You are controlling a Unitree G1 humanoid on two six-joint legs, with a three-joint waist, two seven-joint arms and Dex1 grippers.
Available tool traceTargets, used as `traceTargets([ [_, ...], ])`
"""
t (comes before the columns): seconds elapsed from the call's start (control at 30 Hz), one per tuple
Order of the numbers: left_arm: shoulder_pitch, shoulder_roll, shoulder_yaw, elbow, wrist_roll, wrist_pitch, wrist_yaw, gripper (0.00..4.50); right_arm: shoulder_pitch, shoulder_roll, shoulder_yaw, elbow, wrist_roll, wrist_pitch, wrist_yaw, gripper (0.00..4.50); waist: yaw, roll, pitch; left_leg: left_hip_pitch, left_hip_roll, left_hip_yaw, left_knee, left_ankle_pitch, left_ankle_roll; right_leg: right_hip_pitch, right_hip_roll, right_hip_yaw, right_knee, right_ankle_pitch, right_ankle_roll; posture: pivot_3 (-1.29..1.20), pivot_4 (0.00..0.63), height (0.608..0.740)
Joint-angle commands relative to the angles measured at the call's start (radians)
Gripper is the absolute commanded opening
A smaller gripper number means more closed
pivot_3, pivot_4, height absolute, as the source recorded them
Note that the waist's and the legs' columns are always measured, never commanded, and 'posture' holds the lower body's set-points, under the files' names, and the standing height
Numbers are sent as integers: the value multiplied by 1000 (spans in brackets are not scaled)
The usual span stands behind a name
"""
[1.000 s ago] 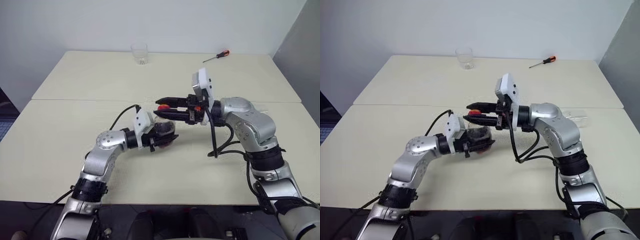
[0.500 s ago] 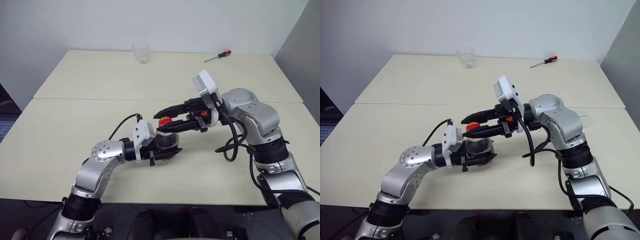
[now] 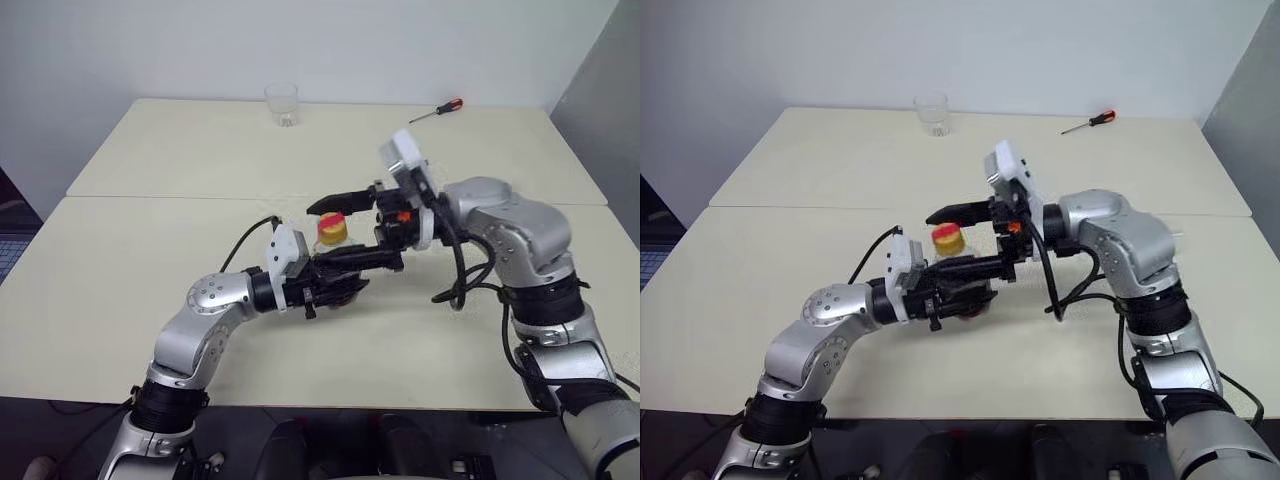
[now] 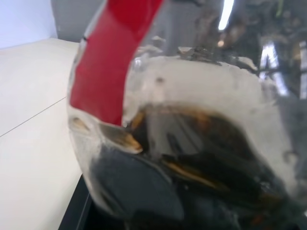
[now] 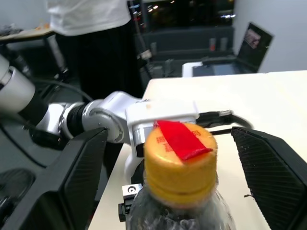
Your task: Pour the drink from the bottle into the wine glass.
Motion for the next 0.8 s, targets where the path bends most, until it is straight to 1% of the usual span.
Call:
traceTargets([
  [0.03, -24, 6, 42, -13, -19, -11, 23, 2209, -6, -6, -92, -70, 62, 76, -110, 4451, 0, 0, 0, 0, 0, 0, 0, 0, 0, 0, 0, 0, 0, 0, 0, 0, 150, 740],
  [0.13, -52, -5, 51, 32, -3, -18, 55, 2209, 1, 10, -148, -101, 74, 110, -226, 4451, 0, 0, 1, 0, 0, 0, 0, 0, 0, 0, 0, 0, 0, 0, 0, 0, 150, 740],
  [0.2, -83, -15, 50, 80, 19, -29, 81, 2209, 4, 15, -160, -116, 63, 103, -283, 4451, 0, 0, 1, 0, 0, 0, 0, 0, 0, 0, 0, 0, 0, 0, 0, 0, 150, 740],
  [0.3, -124, -41, 52, 150, 45, -38, 134, 2209, 25, 13, -130, -144, 4, 49, -348, 4451, 0, 0, 1, 0, -1, 0, 0, 0, 0, 0, 0, 0, 0, 0, 0, 0, 150, 740],
  [0.4, -147, -56, 46, 180, 66, -54, 160, 2209, 42, 22, -115, -161, -21, 47, -410, 4451, -1, 0, 1, -1, -1, 1, 0, 0, 0, 0, 0, 0, -1, 0, 0, 0, 150, 740],
  [0.5, -170, -66, 40, 212, 87, -72, 172, 2209, 45, 38, -66, -154, -104, 14, -489, 4451, -1, 0, 1, -3, 0, 1, 0, 0, 0, -3, 0, 1, 0, 0, 0, 0, 150, 740],
  [0.6, -190, -75, 36, 239, 100, -85, 175, 2209, 32, 67, -44, -131, -137, -7, -522, 4451, -1, 0, 1, -7, 0, 1, 0, 0, 0, -8, 0, 1, 2, 0, 0, 0, 150, 740],
  [0.8, -217, -92, 39, 277, 119, -104, 177, 2209, 10, 116, -22, -99, -166, -32, -548, 4451, -1, 0, 1, -7, -1, 2, 0, 0, 0, -8, 0, 2, 1, 0, 0, 0, 150, 740],
])
